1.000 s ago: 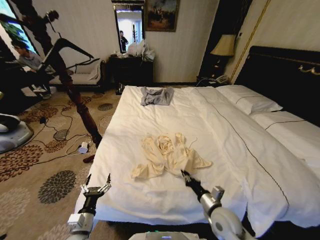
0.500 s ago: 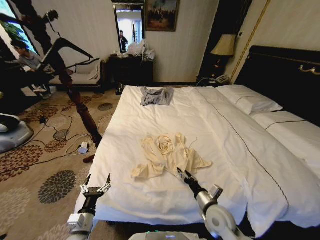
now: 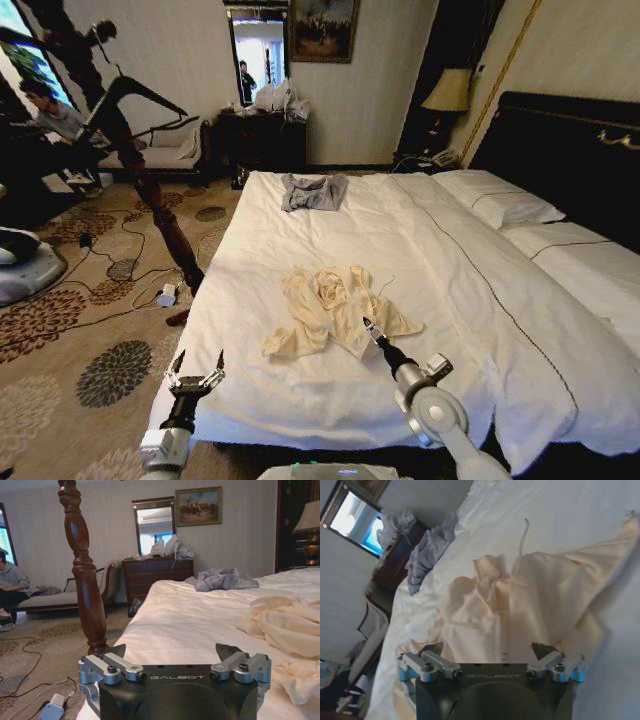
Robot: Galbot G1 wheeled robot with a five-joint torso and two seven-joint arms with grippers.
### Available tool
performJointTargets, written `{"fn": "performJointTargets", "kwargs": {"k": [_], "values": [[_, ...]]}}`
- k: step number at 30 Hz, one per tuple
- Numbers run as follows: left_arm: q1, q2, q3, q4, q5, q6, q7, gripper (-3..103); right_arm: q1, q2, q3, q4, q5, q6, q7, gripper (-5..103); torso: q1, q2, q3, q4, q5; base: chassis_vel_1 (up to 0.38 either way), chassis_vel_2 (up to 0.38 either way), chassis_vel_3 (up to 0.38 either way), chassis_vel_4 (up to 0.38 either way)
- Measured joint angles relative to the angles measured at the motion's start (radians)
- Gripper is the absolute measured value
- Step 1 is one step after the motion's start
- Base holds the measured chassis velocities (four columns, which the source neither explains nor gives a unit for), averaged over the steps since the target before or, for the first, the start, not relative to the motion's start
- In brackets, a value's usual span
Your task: Pick up the clothes from the bed and hang them on the clothes hanger.
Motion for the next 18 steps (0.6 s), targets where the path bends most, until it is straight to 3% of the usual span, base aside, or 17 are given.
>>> {"fn": "performJointTargets", "kwargs": {"k": [2,4,8,9,14,18], "values": [[-0.001,-0.002,0.002,0.0,0.004,0.0,0.0,100,0.035,0.017,-0.011,-0.025,0.005,-0.012,0.004,85,0.0,0.0,0.0,0.0001,-0.0001,0.0,0.0,0.0,0.0],[-0.001,-0.002,0.002,0.0,0.004,0.0,-0.001,100,0.04,0.018,-0.012,-0.029,0.006,-0.013,0.005,85,0.0,0.0,0.0,0.0001,-0.0001,0.0,0.0,0.0,0.0],[0.0,-0.003,-0.001,-0.001,0.004,-0.001,-0.001,100,0.07,0.008,-0.024,-0.069,0.005,-0.021,0.002,63,0.0,0.0,0.0,0.0,0.0001,0.0,0.0,0.0,0.0],[0.0,-0.003,-0.001,-0.001,0.004,-0.001,-0.001,100,0.07,0.008,-0.024,-0.069,0.005,-0.021,0.002,63,0.0,0.0,0.0,0.0,0.0001,0.0,0.0,0.0,0.0],[-0.001,-0.001,-0.008,0.009,-0.003,-0.005,-0.002,100,0.068,-0.019,-0.02,-0.07,-0.024,-0.02,-0.057,47,0.0,0.0,0.0,0.0001,0.0,0.0,0.0,0.0,0.0],[-0.009,-0.003,0.0,0.018,-0.004,-0.005,-0.006,100,0.035,-0.047,-0.019,-0.053,-0.092,0.002,-0.202,30,0.0,0.0,0.0,-0.0001,-0.0001,0.0,0.0,0.0,0.0]]}}
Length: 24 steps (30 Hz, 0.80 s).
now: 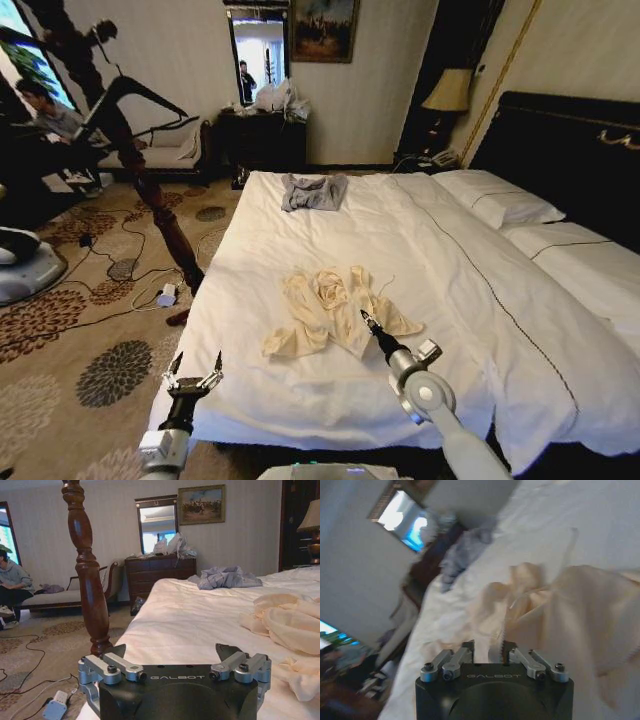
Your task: Pick up the clothes from the bed and hang them on the clothes hanger.
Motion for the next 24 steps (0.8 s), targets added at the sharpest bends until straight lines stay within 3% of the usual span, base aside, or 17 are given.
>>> {"fn": "performJointTargets", "kwargs": {"k": [1,4,6,9,16,19,20,22,24], "values": [[0.0,0.0,0.0,0.0,0.0,0.0,0.0,100,0.0,0.0,0.0,0.0,0.0,0.0,0.0,30,0.0,0.0,0.0,0.0,0.0,0.0,0.0,0.0,0.0],[-0.007,-0.001,0.002,0.004,0.001,0.0,0.0,100,-0.025,-0.002,-0.011,0.025,-0.009,0.002,-0.049,14,0.0,0.0,0.0,0.0,0.0,0.0,0.0,0.0,0.0],[-0.009,-0.001,0.002,0.004,0.001,0.0,-0.001,100,-0.029,0.0,-0.015,0.027,-0.017,0.002,-0.061,14,0.0,0.0,0.0,0.0,0.0,0.0,0.0,0.0,0.0],[-0.009,0.0,0.001,0.006,0.0,0.001,-0.001,100,-0.04,0.005,-0.023,0.027,-0.055,0.005,-0.098,2,0.0,0.0,0.0,0.0001,0.0,0.0,0.0,0.0,0.0],[-0.006,0.0,-0.005,0.006,-0.002,0.001,-0.002,100,-0.07,0.003,-0.036,0.009,-0.159,0.019,-0.204,0,0.0,0.0,0.0,0.0,0.0001,0.0,0.0,0.0,0.0],[-0.004,0.0,-0.006,0.006,-0.002,0.0,-0.002,100,-0.103,-0.012,-0.036,0.007,-0.213,0.026,-0.305,0,0.0,0.0,0.0,0.0001,0.0001,0.0,0.0,0.0,0.0],[-0.004,0.0,-0.006,0.006,-0.002,0.0,-0.002,100,-0.103,-0.012,-0.036,0.007,-0.213,0.026,-0.305,0,0.0,0.0,0.0,0.0001,0.0001,0.0,0.0,0.0,0.0],[-0.003,0.0,-0.006,0.006,-0.002,0.0,-0.002,100,-0.13,-0.03,-0.031,0.004,-0.245,0.021,-0.371,0,0.0,0.0,0.0,0.0001,0.0,0.0,0.0,0.0,0.0],[-0.002,0.0,-0.006,0.006,-0.002,-0.001,-0.002,100,-0.157,-0.052,-0.026,-0.007,-0.311,-0.004,-0.389,0,0.0,0.0,0.0,-0.0001,0.0,0.0,0.0,0.0,0.0]]}}
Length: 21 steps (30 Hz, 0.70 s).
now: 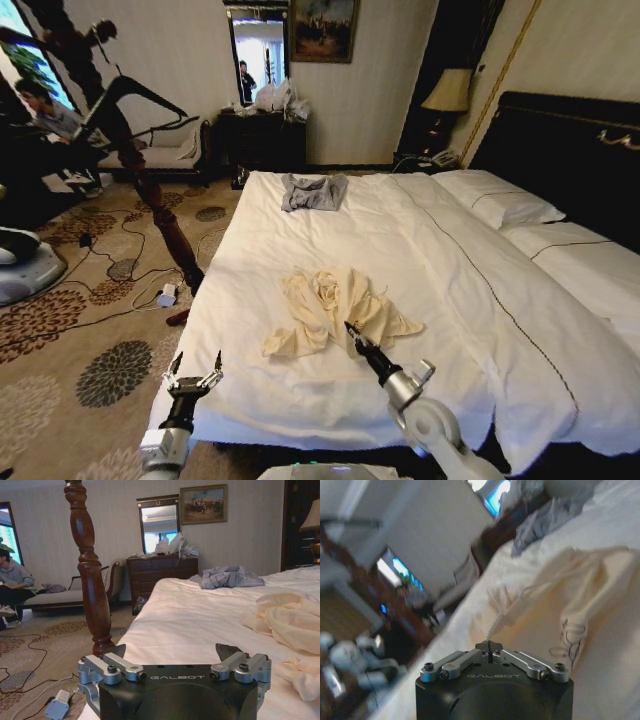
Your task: Pick up the clothes from the bed and hang them on the clothes hanger.
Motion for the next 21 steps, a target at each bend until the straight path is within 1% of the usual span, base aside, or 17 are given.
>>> {"fn": "performJointTargets", "kwargs": {"k": [1,2,3,8,9,11,12,14,15,17,18,19,20,21], "values": [[0.0,0.0,0.0,0.0,0.0,0.0,0.0,100,-0.003,-0.004,-0.001,-0.006,-0.016,-0.002,0.007,0,0.0,0.0,0.0,0.0,0.0,0.0,0.0,0.0,0.0],[0.0,-0.001,0.001,0.0,0.001,0.0,0.0,100,-0.004,-0.007,-0.004,-0.013,-0.035,-0.007,0.036,0,0.0,0.0,0.0,0.0,0.0001,0.0,0.0,0.0,0.0],[0.0,-0.001,0.001,0.0,0.001,0.0,0.0,100,-0.004,-0.007,-0.004,-0.013,-0.035,-0.007,0.036,0,0.0,0.0,0.0,0.0,0.0001,0.0,0.0,0.0,0.0],[0.003,-0.003,0.004,-0.004,0.005,-0.001,0.0,100,0.023,0.008,-0.023,-0.021,-0.046,-0.016,0.162,0,0.0,0.0,0.0,0.0002,0.0001,0.0,0.0,0.0,0.0],[0.003,-0.003,0.004,-0.004,0.005,-0.001,0.0,100,0.023,0.008,-0.023,-0.021,-0.046,-0.016,0.162,0,0.0,0.0,0.0,0.0002,0.0001,0.0,0.0,0.0,0.0],[0.004,-0.001,0.0,-0.004,0.005,-0.001,0.0,100,0.037,0.015,-0.031,-0.022,-0.039,-0.015,0.187,11,0.0,0.0,0.0,0.0002,0.0001,0.0,0.0,0.0,0.0],[0.004,-0.001,-0.001,-0.004,0.005,-0.001,0.0,100,0.042,0.017,-0.033,-0.023,-0.036,-0.014,0.194,11,0.0,0.0,0.0,0.0002,0.0001,0.0,0.0,0.0,0.0],[0.006,0.0,-0.002,-0.004,0.005,-0.001,-0.001,100,0.057,0.021,-0.039,-0.025,-0.032,-0.012,0.207,21,0.0,0.0,0.0,0.0002,0.0,0.0,0.0,0.0,0.0],[0.006,0.0,-0.002,-0.004,0.005,-0.001,-0.001,100,0.057,0.021,-0.039,-0.025,-0.032,-0.012,0.207,21,0.0,0.0,0.0,0.0002,0.0,0.0,0.0,0.0,0.0],[0.007,0.0,-0.002,-0.004,0.006,-0.001,-0.001,100,0.067,0.021,-0.047,-0.028,-0.032,-0.012,0.212,33,0.0,0.0,0.0,0.0002,0.0,0.0,0.0,0.0,0.0],[0.007,0.0,-0.002,-0.004,0.006,-0.001,-0.001,100,0.07,0.021,-0.051,-0.03,-0.032,-0.012,0.215,33,0.0,0.0,0.0,0.0002,0.0,0.0,0.0,0.0,0.0],[0.007,0.0,-0.002,-0.004,0.007,-0.001,-0.001,100,0.077,0.021,-0.056,-0.034,-0.034,-0.012,0.22,38,0.0,0.0,0.0,0.0001,0.0,0.0,0.0,0.0,0.0],[0.007,0.0,-0.002,-0.004,0.007,-0.001,-0.001,100,0.077,0.021,-0.056,-0.034,-0.034,-0.012,0.22,38,0.0,0.0,0.0,0.0001,0.0,0.0,0.0,0.0,0.0],[0.006,0.0,-0.002,-0.004,0.008,-0.001,-0.001,100,0.083,0.022,-0.059,-0.037,-0.034,-0.012,0.222,44,0.0,0.0,0.0,0.0002,0.0,0.0,0.0,0.0,0.0]]}}
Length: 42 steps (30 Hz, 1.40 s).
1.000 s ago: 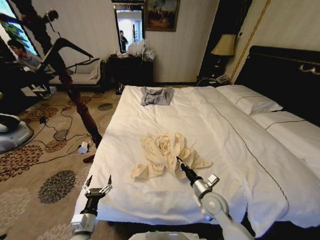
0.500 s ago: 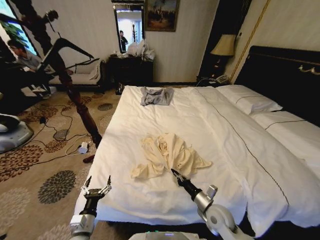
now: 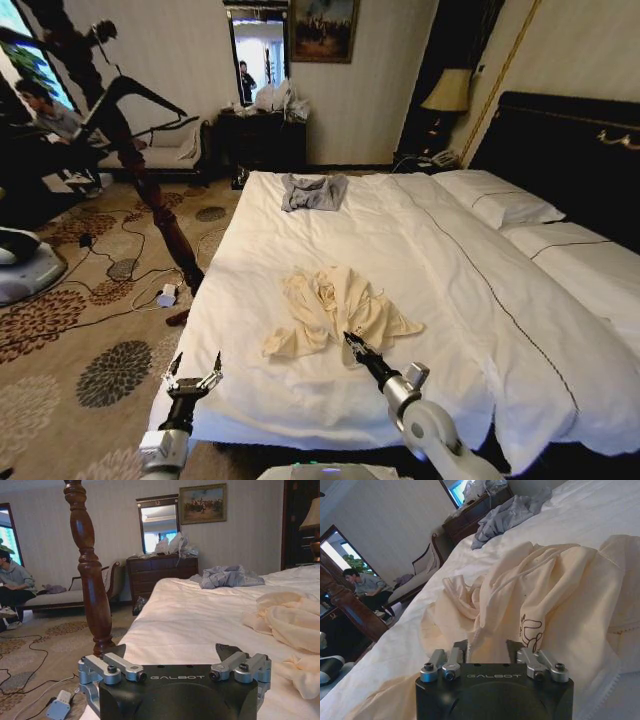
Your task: Pick up the clothes from the bed and hang them on the clothes hanger.
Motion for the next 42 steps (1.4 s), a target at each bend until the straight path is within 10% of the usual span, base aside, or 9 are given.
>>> {"fn": "performJointTargets", "kwargs": {"k": [9,30,42], "values": [[-0.002,-0.002,0.003,0.006,0.005,0.0,-0.001,100,0.039,0.004,-0.004,-0.026,-0.021,-0.014,0.046,77,0.0,0.0,0.0,0.0,0.0,0.0,0.0,0.0,0.0],[-0.012,-0.015,0.011,0.029,0.024,-0.001,-0.003,100,0.1,0.017,-0.11,0.046,-0.018,-0.086,0.256,75,0.0,0.0,0.0,0.0,-0.0001,0.0,0.0,0.0,0.0],[-0.016,-0.016,0.007,0.038,0.022,-0.002,-0.006,100,0.166,0.026,-0.158,-0.008,-0.01,-0.107,0.367,32,0.0,0.0,0.0,0.0,0.0,0.0,0.0,0.0,0.0]]}}
